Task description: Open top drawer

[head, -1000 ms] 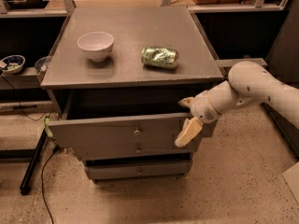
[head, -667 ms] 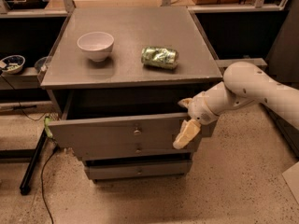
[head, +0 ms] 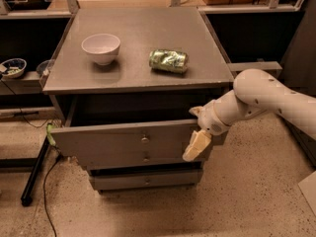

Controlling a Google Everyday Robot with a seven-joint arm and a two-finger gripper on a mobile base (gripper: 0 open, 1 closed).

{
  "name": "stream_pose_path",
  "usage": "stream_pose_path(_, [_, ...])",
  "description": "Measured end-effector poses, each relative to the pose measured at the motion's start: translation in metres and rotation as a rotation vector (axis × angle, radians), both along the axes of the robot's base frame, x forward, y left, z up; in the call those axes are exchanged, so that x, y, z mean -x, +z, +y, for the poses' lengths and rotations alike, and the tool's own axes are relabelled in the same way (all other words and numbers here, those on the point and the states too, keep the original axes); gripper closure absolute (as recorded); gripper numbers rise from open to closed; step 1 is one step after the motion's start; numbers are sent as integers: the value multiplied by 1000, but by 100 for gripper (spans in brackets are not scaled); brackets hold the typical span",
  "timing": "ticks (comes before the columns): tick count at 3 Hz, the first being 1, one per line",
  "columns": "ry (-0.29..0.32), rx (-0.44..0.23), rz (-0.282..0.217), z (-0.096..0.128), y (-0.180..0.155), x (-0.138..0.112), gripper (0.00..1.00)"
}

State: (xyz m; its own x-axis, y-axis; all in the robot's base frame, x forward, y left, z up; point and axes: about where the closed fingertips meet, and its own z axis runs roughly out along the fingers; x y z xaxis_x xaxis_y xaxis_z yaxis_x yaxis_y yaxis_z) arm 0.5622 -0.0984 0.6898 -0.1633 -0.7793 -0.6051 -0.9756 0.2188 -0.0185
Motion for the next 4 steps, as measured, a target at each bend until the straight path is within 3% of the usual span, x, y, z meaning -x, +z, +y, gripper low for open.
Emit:
stream_pose_path(2, [29,77,-1,9,-10,-10,0])
stream_pose_path(4, [61,93,27,20,-23,-10,0])
